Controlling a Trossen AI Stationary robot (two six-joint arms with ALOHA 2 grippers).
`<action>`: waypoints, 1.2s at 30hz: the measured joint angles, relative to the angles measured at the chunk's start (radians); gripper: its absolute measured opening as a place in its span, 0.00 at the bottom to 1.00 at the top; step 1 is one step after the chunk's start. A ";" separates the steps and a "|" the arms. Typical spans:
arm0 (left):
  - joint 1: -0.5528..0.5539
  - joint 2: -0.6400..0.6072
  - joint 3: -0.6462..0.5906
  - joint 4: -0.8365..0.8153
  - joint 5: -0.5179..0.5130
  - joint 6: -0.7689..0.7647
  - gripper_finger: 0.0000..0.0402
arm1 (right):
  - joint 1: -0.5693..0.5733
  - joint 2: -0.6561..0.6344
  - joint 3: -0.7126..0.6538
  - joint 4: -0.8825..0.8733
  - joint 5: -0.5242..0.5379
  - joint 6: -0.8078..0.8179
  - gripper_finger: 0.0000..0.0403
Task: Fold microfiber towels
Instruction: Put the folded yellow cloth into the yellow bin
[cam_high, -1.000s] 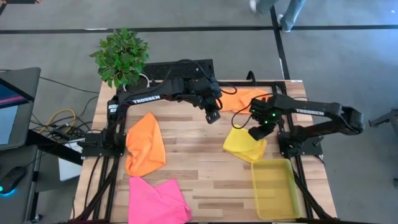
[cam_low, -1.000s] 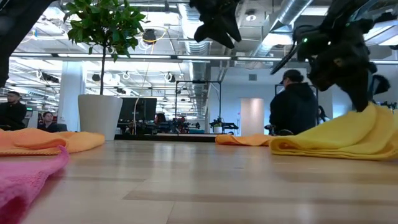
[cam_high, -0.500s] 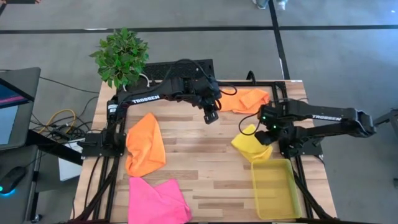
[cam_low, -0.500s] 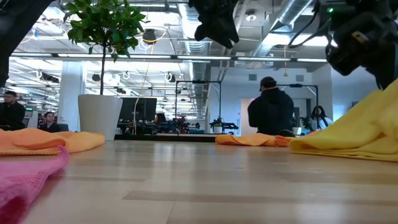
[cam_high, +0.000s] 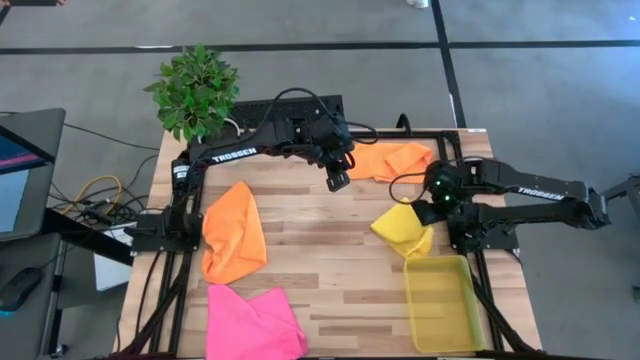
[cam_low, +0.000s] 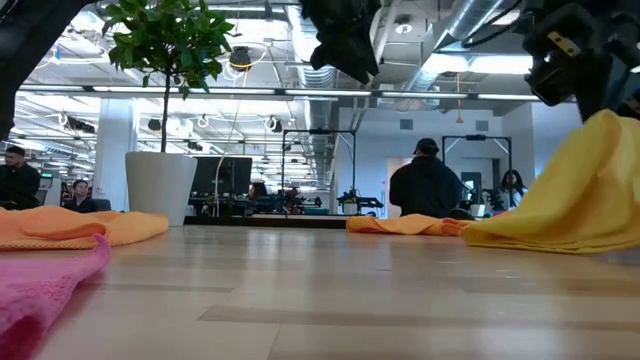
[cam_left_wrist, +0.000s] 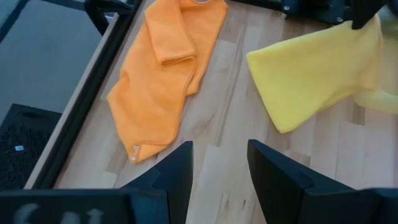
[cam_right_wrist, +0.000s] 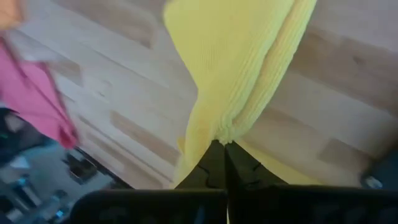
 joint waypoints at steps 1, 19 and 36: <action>0.003 0.000 0.000 0.000 0.000 0.000 0.36 | -0.007 -0.009 0.004 0.007 0.002 0.001 0.01; 0.030 0.000 0.000 0.000 0.001 0.011 0.36 | 0.295 -0.153 0.065 0.024 0.071 0.406 0.01; 0.036 0.000 0.000 0.002 0.001 -0.028 0.36 | 0.859 -0.095 0.065 0.020 0.163 0.717 0.01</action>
